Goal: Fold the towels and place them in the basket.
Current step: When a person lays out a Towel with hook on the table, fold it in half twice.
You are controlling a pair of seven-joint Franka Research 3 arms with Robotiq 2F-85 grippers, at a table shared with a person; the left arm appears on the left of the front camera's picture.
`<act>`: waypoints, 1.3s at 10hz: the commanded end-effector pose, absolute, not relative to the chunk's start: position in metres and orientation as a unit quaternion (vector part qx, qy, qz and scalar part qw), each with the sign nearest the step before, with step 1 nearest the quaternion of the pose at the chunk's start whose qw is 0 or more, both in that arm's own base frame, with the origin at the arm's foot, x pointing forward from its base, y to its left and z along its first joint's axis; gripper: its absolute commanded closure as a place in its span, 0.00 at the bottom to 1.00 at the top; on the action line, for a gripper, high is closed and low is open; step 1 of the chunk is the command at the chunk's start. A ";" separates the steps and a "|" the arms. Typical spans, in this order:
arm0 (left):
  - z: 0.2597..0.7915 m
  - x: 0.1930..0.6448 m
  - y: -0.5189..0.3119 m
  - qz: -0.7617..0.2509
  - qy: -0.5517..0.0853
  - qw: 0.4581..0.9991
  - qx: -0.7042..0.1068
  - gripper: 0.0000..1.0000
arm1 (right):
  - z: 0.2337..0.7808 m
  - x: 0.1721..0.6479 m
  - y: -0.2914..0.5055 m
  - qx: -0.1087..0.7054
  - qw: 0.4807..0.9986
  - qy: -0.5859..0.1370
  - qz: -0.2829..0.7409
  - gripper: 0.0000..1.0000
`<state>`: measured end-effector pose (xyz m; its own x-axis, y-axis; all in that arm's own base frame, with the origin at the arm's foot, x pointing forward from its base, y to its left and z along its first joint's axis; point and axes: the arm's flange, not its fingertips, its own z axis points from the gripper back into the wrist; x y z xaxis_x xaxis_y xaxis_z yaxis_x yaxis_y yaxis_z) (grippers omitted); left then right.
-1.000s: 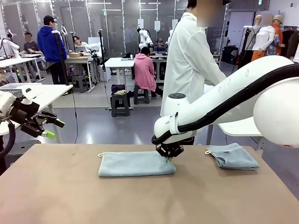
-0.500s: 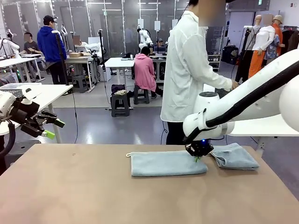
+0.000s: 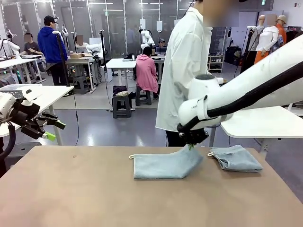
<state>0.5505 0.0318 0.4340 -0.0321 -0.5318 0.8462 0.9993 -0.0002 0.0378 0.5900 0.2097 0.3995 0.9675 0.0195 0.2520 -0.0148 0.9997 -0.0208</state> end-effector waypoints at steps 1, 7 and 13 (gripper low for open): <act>0.436 0.550 0.031 -0.627 -0.354 0.612 -0.328 0.00 | 0.409 0.575 0.268 -0.046 0.993 -0.110 -0.018 1.00; 0.436 0.550 0.031 -0.627 -0.354 0.612 -0.328 0.00 | 0.368 0.571 0.391 0.001 0.991 -0.108 -0.084 1.00; 0.436 0.550 0.031 -0.627 -0.354 0.612 -0.328 0.00 | 0.340 0.568 0.422 0.067 0.989 -0.088 -0.098 1.00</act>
<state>0.5505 0.0315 0.4341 -0.0326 -0.5319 0.8462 0.9993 -0.0006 0.0381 0.5681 0.4208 0.3440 0.9754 -0.1692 0.1411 0.1528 0.9810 0.1199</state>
